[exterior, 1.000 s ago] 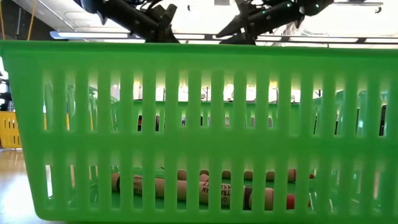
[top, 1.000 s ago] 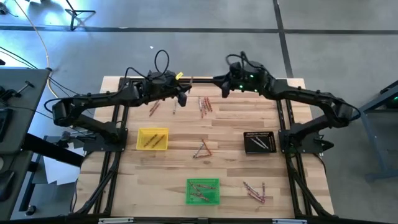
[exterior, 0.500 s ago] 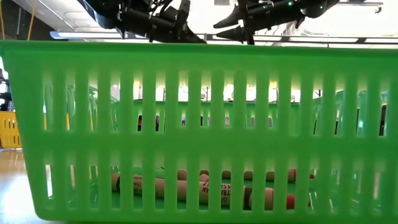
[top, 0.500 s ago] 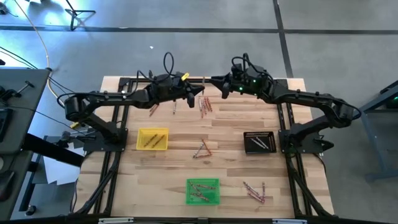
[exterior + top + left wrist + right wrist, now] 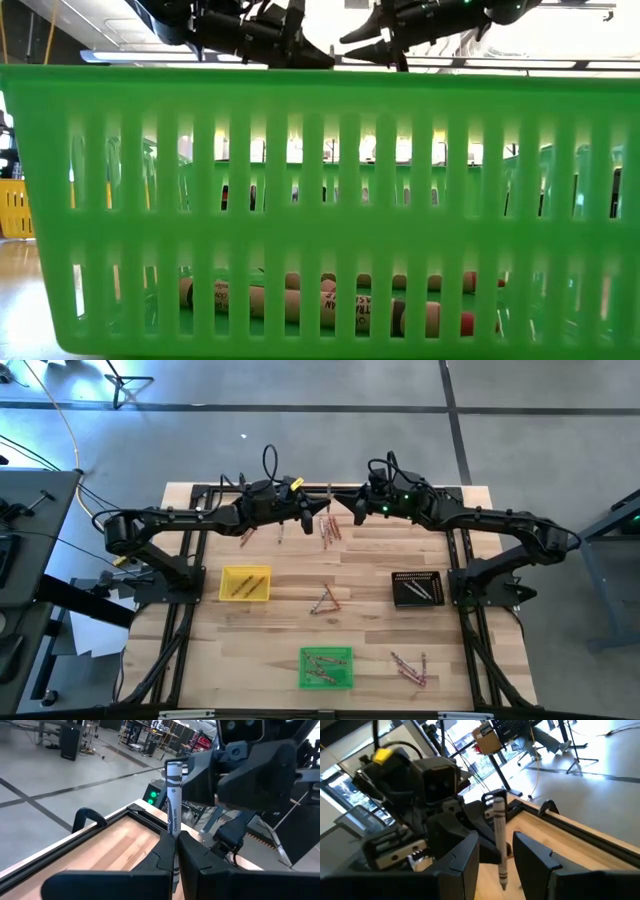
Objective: Sort crayons
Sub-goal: Put the gray crayon into the black bin
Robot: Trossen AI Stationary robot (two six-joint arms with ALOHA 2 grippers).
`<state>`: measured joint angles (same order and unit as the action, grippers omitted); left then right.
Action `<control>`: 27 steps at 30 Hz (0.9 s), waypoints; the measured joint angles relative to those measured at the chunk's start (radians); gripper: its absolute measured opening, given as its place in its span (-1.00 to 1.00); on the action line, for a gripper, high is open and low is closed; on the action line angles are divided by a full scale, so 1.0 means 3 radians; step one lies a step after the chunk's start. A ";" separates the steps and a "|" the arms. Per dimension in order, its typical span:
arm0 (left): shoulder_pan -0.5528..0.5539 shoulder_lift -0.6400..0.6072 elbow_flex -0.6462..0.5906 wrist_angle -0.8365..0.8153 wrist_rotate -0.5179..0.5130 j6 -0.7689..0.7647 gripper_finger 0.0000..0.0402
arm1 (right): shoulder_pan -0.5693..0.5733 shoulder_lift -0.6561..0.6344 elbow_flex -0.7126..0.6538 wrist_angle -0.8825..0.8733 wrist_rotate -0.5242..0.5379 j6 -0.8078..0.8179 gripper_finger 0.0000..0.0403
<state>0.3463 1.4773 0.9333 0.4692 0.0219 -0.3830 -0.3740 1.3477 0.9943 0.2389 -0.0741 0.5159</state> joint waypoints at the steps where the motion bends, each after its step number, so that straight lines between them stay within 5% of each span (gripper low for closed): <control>1: -0.0006 0.0000 0.0000 0.0005 0.0000 0.0000 -1.00 | 0.0006 0.0012 0.0001 -0.0010 0.0011 0.0001 -0.44; 27: -0.0045 0.0000 -0.0003 -0.0025 -0.0015 -0.0027 -1.00 | 0.0034 0.0300 0.0004 0.0253 0.0018 0.0002 -0.44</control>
<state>0.3328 1.4773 0.9324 0.4618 0.0174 -0.3912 -0.3637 1.4377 0.9955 0.3147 -0.0686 0.5165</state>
